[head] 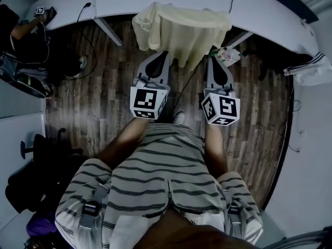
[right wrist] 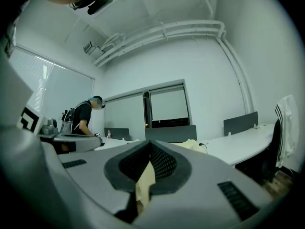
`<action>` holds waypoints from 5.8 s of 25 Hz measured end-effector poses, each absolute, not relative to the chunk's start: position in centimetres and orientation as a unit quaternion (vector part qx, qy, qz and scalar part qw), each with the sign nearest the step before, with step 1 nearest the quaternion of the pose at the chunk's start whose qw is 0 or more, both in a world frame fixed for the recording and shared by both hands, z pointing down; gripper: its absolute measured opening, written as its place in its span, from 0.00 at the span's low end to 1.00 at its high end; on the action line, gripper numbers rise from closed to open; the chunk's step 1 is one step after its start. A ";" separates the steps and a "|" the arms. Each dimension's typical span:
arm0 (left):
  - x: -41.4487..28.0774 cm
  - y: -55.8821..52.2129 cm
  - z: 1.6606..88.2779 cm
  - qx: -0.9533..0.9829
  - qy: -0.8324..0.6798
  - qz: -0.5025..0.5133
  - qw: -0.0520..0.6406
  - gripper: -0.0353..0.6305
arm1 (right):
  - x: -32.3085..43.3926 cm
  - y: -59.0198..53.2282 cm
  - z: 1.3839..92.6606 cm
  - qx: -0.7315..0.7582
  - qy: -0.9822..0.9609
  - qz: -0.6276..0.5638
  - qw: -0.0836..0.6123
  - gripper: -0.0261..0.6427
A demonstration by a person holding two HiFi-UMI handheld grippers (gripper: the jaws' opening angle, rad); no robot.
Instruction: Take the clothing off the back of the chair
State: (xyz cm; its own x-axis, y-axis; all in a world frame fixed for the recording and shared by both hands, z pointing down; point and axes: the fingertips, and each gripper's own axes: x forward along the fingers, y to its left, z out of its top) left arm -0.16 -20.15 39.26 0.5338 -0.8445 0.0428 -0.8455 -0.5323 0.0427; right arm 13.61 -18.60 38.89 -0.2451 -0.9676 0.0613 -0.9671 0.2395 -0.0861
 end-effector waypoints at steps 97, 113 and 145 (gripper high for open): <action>0.3 -39.6 50.8 0.831 -0.533 0.125 0.103 0.35 | 22.1 -37.8 50.8 -0.596 0.787 -0.117 -0.113 0.39; 0.8 -40.1 50.2 0.834 -0.532 0.115 0.091 0.23 | 21.1 -38.4 50.2 -0.585 0.796 -0.122 -0.099 0.26; 0.6 -38.9 49.1 0.833 -0.535 0.112 0.086 0.09 | 21.3 -36.7 49.3 -0.613 0.776 -0.123 -0.089 0.08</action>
